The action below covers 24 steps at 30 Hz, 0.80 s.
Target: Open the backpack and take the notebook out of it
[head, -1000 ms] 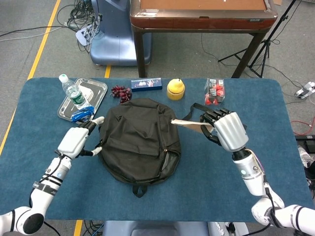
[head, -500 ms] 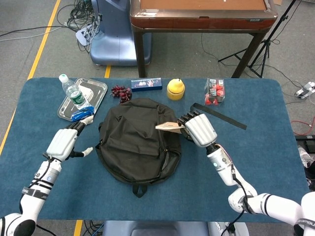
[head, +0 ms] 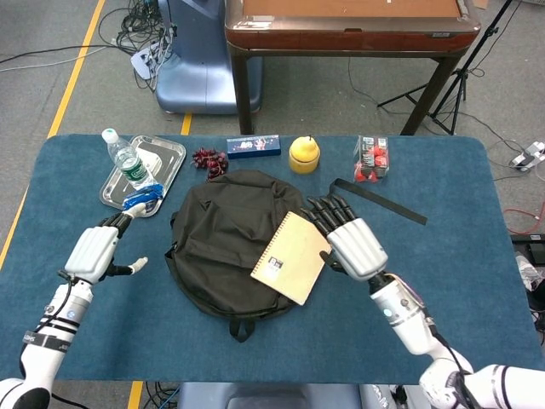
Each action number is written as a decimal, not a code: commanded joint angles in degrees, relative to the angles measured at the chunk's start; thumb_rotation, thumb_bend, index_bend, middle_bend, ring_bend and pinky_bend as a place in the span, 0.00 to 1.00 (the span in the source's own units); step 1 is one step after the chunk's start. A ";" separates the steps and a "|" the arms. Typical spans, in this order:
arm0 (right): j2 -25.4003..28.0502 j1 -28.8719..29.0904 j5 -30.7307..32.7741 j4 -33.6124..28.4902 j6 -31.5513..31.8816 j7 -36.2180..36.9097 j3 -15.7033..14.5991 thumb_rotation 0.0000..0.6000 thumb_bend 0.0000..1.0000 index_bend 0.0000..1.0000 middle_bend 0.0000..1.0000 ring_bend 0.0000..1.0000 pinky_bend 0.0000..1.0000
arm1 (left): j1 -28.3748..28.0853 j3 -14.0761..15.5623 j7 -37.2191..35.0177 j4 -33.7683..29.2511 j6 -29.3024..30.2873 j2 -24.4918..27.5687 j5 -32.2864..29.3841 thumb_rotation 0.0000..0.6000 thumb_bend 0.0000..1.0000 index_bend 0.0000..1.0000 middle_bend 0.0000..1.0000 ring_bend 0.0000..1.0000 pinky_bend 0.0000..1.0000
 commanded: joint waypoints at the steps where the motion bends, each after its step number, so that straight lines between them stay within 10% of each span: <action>1: 3.75 -3.77 -3.06 -2.88 4.82 2.12 -1.33 1.00 0.31 0.00 0.07 0.03 0.09 | 0.77 0.15 -0.52 0.01 0.49 0.76 0.10 1.00 0.22 0.09 0.17 0.16 0.18; 8: 8.91 -11.01 -7.44 -2.55 12.79 6.38 -4.64 1.00 0.31 0.30 0.39 0.34 0.46 | 4.07 1.29 -1.69 1.00 3.19 1.96 0.47 1.00 0.22 0.12 0.17 0.16 0.18; 24: 15.96 -24.11 -9.91 2.78 19.16 16.50 -12.88 1.00 0.32 0.51 0.49 0.46 0.54 | 14.66 5.35 -3.70 6.74 14.66 0.85 6.01 1.00 0.22 0.20 0.17 0.16 0.18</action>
